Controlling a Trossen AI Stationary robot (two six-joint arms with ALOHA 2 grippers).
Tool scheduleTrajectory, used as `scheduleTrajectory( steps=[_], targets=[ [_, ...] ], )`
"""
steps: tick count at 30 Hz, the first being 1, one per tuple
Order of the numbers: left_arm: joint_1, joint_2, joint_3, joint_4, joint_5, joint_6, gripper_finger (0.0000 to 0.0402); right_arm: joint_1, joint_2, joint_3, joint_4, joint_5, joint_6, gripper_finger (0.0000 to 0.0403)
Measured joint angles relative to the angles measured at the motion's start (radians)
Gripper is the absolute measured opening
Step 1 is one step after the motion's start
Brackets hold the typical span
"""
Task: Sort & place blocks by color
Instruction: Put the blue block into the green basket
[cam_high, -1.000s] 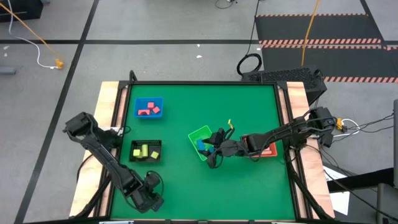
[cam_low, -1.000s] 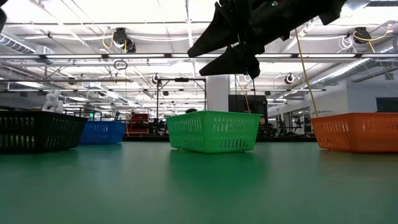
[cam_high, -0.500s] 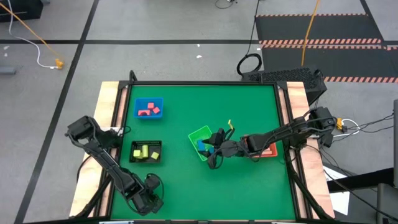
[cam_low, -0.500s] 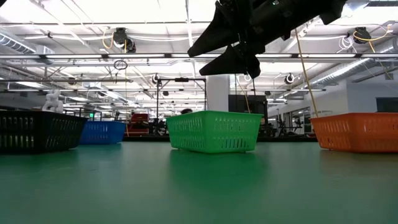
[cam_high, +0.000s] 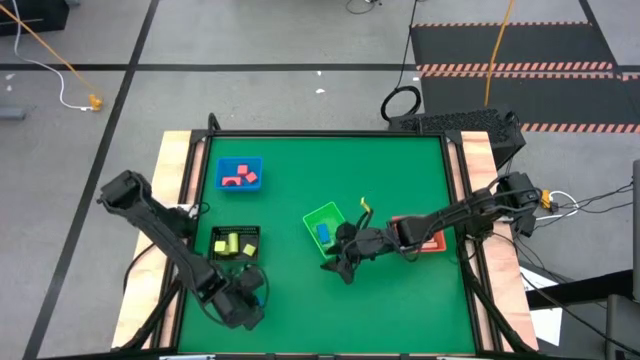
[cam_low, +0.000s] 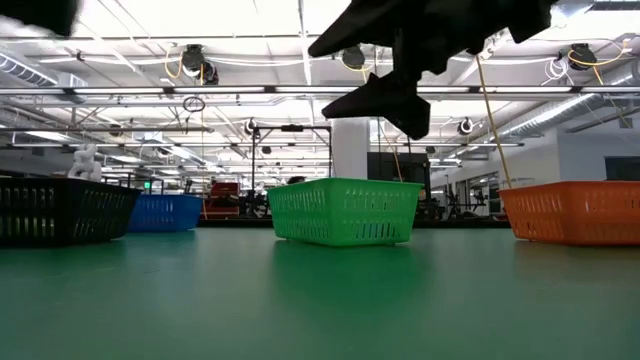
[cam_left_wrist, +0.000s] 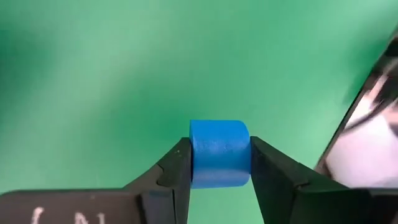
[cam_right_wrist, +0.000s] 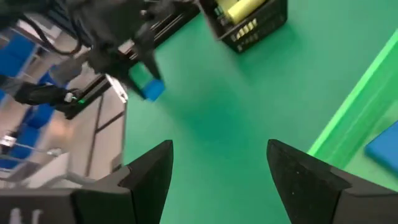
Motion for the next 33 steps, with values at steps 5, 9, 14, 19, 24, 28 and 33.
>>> scheduleTrajectory(
  steps=[5,9,14,19,24,28,33],
  targets=[
    [0.073,-0.074,0.001,0.028,-0.232,0.260,0.0130,0.037,0.000,0.000,0.007,0.000,0.085,0.0251],
    [0.120,-0.080,0.001,0.098,-0.422,0.517,0.0130,0.063,0.000,-0.001,0.030,0.040,0.136,0.0251],
    [0.167,-0.044,0.000,0.242,-0.612,0.811,0.0130,0.076,0.000,-0.002,0.158,0.059,0.147,0.0251],
    [0.188,-0.006,0.001,0.437,-0.665,1.085,0.0130,0.075,0.000,-0.002,0.224,0.130,0.164,0.0251],
    [0.193,0.005,0.001,0.542,-0.690,1.252,0.0130,0.064,0.000,-0.001,0.226,0.162,0.178,0.0251],
    [0.210,0.007,0.001,0.564,-0.701,1.297,0.0130,0.054,0.001,-0.001,0.232,0.163,0.203,0.0251],
    [0.234,0.007,0.001,0.581,-0.702,1.320,0.0130,0.046,0.023,-0.001,0.283,0.214,0.217,0.0251]
  ],
)
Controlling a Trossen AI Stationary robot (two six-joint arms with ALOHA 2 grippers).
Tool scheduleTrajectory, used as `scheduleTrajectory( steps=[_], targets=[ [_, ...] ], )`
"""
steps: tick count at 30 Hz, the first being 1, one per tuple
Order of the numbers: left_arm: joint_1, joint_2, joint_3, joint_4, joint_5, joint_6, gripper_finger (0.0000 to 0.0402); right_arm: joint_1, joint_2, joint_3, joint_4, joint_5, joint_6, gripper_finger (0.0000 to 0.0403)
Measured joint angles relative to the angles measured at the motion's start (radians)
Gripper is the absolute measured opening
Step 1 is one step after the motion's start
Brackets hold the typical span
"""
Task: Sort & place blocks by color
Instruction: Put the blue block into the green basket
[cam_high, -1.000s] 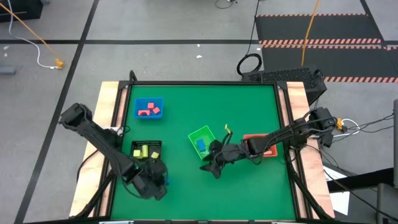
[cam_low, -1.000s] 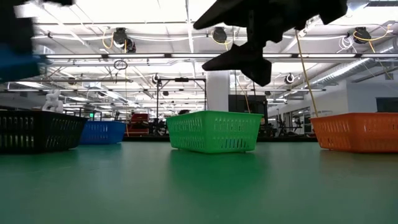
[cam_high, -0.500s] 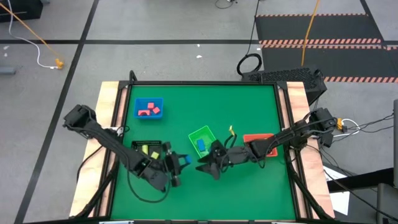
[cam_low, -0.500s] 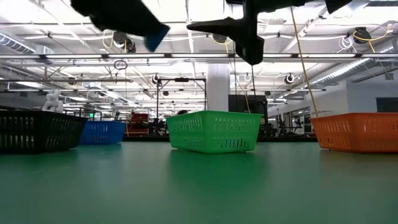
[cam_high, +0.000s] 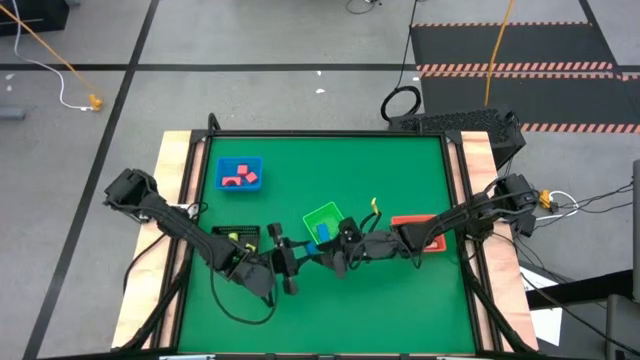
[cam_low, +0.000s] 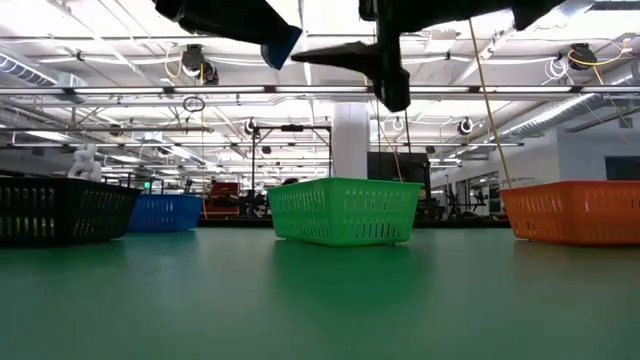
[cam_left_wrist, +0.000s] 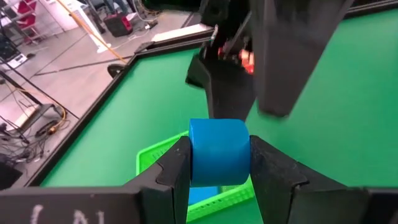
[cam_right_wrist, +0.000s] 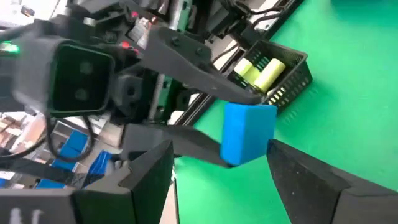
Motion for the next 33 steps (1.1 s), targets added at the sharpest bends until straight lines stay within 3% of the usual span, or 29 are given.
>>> scheduleTrajectory(
  steps=[14,27,33],
  targets=[
    [0.038,0.000,0.000,0.045,0.004,0.146,0.0130,-0.067,0.030,0.001,0.060,0.000,-0.002,0.0241],
    [0.085,0.000,0.000,0.042,0.047,0.198,0.0130,-0.109,0.030,0.001,0.013,-0.005,-0.006,0.0127],
    [0.100,0.000,0.000,0.050,0.052,0.230,0.0165,-0.110,0.029,0.001,0.009,-0.006,-0.002,0.0077]
  ],
)
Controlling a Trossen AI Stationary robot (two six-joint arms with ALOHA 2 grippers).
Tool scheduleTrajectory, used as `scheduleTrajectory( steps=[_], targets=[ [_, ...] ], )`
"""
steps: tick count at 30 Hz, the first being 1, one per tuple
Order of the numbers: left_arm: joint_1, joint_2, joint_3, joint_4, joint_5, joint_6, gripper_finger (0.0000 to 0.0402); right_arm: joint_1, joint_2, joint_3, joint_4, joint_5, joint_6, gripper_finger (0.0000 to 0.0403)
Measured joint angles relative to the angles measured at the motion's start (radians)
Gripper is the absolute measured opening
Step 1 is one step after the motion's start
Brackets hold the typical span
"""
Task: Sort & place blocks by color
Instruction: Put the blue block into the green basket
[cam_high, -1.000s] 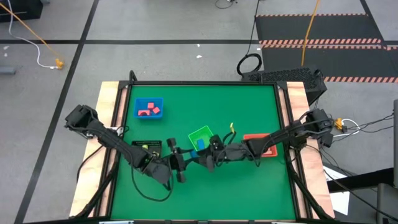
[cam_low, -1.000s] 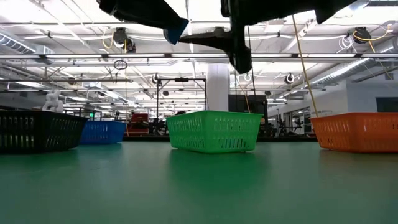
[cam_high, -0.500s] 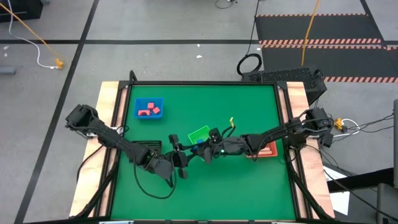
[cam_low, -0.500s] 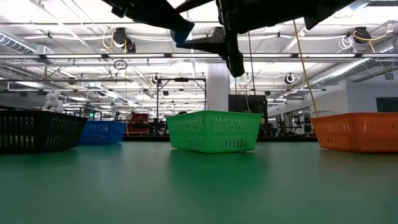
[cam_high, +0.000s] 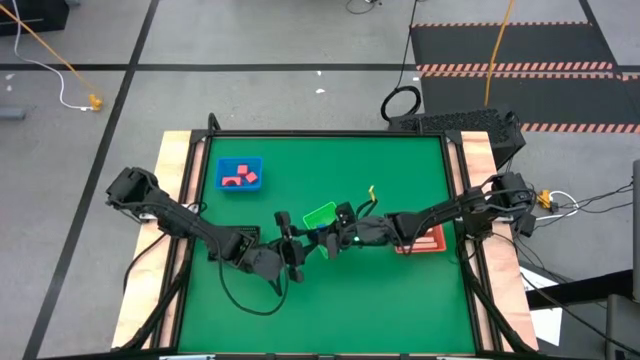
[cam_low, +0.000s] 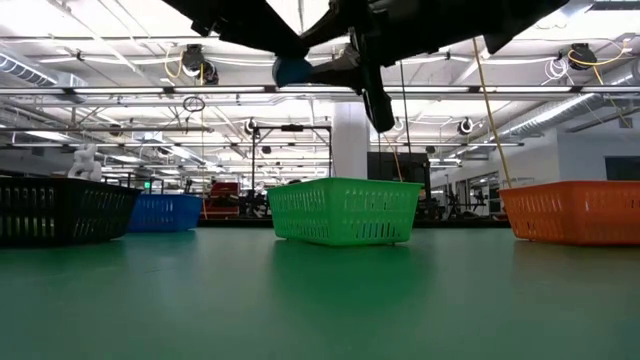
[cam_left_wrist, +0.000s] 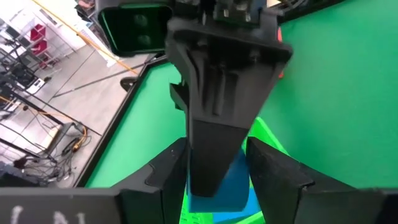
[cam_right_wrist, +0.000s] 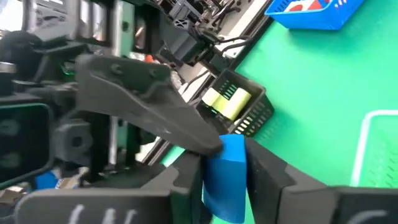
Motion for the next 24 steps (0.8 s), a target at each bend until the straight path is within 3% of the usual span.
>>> scheduleTrajectory(
  steps=[11,24],
  targets=[
    [0.012,0.000,0.000,0.000,-0.004,0.008,0.0119,-0.045,-0.002,0.000,-0.033,-0.095,-0.028,0.0071],
    [0.015,-0.002,0.001,0.037,-0.009,0.025,0.0196,-0.132,-0.131,0.000,-0.336,-0.077,-0.157,0.0071]
  ],
)
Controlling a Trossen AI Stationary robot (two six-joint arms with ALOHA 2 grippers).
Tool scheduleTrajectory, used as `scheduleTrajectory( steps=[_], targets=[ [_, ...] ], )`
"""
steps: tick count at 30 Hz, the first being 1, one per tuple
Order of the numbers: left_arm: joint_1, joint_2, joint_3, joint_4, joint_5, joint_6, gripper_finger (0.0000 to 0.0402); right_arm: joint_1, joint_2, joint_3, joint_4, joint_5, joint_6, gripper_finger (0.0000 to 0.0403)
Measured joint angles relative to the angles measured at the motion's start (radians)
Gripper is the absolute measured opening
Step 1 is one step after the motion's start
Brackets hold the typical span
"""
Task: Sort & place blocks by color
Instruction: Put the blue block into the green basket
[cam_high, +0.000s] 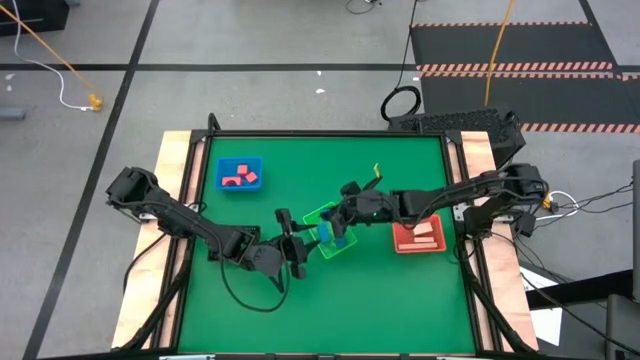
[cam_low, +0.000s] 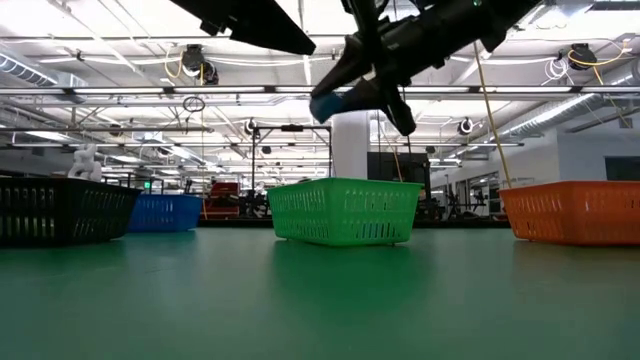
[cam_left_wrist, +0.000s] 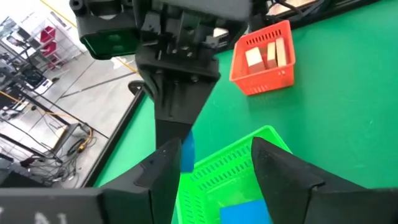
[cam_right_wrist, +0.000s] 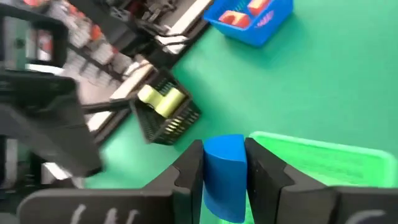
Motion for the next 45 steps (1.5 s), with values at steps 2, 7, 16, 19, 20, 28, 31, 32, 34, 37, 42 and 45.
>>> scheduleTrajectory(
  steps=[2,7,16,19,20,28,31,32,34,37,42,45],
  targets=[
    [0.004,0.000,0.000,-0.002,0.001,-0.005,0.0203,-0.008,-0.013,0.000,-0.026,0.003,-0.023,0.0071],
    [0.023,0.000,0.000,-0.029,-0.037,-0.040,0.0206,-0.010,-0.026,0.000,-0.047,-0.007,-0.070,0.0071],
    [0.055,-0.078,0.000,-0.301,-0.075,-0.264,0.0207,0.016,-0.025,-0.001,-0.118,-0.085,-0.084,0.0071],
    [0.058,-0.123,0.000,-0.473,-0.075,-0.417,0.0207,0.025,-0.025,-0.001,-0.133,-0.110,-0.084,0.0071],
    [0.057,-0.140,0.000,-0.520,-0.075,-0.467,0.0207,0.028,-0.025,-0.001,-0.145,-0.110,-0.085,0.0071],
    [0.057,-0.263,-0.001,-0.802,-0.030,-0.762,0.0207,0.027,-0.100,-0.001,-0.360,-0.105,-0.082,0.0071],
    [0.054,-0.296,-0.002,-0.834,-0.026,-0.794,0.0207,0.028,-0.164,-0.001,-0.435,-0.064,-0.075,0.0074],
    [0.054,-0.307,-0.001,-0.833,-0.026,-0.794,0.0207,0.029,-0.183,-0.001,-0.456,-0.035,-0.075,0.0074],
    [0.054,-0.322,-0.001,-0.827,-0.026,-0.792,0.0207,0.033,-0.209,-0.001,-0.469,0.011,-0.074,0.0071],
    [0.060,-0.330,-0.001,-0.819,-0.037,-0.788,0.0207,0.041,-0.209,-0.004,-0.420,0.052,-0.084,0.0071],
    [0.069,-0.331,-0.001,-0.820,-0.041,-0.787,0.0207,0.062,-0.111,-0.066,-0.216,0.024,-0.076,0.0071],
    [0.069,-0.331,-0.001,-0.821,-0.041,-0.783,0.0207,0.063,-0.034,-0.103,-0.111,0.023,-0.050,0.0071]
  ],
)
